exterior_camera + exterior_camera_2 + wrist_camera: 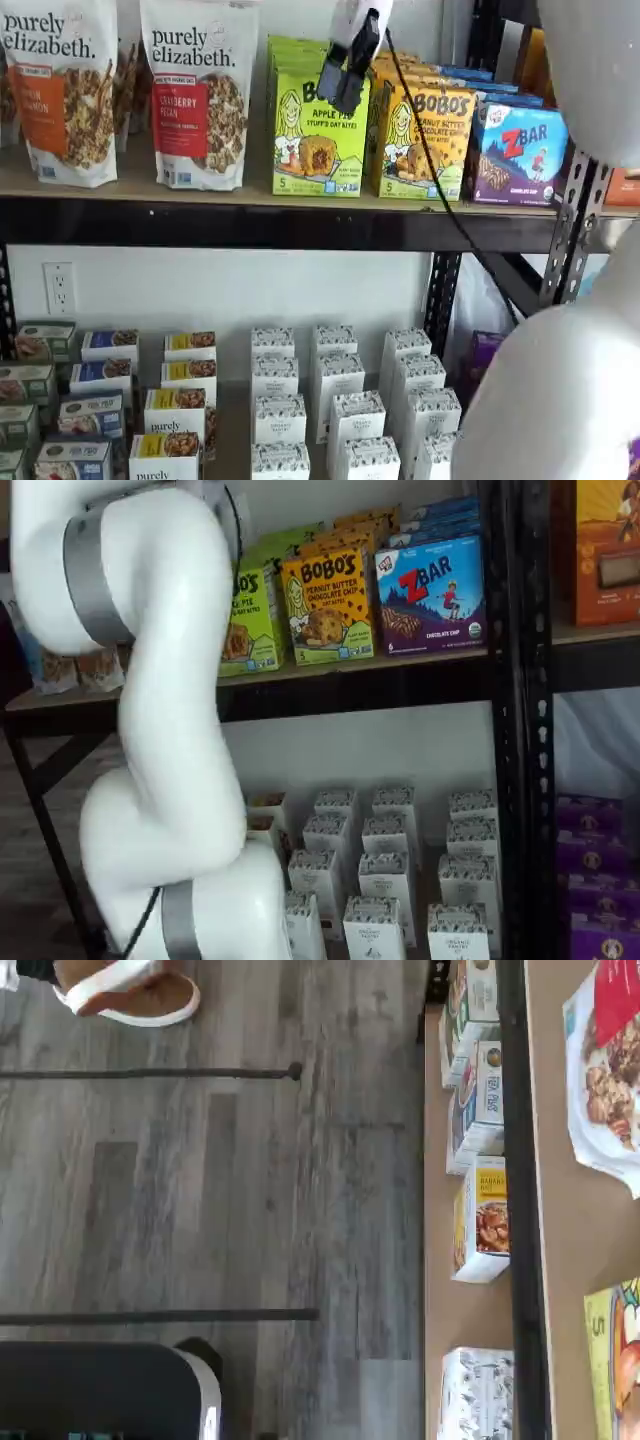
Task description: Pick the green box on the top shelf, the fourth from the left
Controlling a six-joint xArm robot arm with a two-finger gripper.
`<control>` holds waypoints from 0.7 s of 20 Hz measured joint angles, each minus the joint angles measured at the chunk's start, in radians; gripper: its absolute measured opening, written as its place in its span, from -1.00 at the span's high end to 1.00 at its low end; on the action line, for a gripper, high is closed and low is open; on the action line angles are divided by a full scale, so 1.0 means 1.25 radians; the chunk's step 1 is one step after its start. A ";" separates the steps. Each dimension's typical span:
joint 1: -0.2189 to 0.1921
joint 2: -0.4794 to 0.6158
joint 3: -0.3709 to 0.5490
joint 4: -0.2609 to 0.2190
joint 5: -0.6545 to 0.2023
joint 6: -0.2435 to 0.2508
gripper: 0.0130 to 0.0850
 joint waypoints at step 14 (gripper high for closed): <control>0.006 -0.017 -0.002 0.004 -0.031 0.012 -1.00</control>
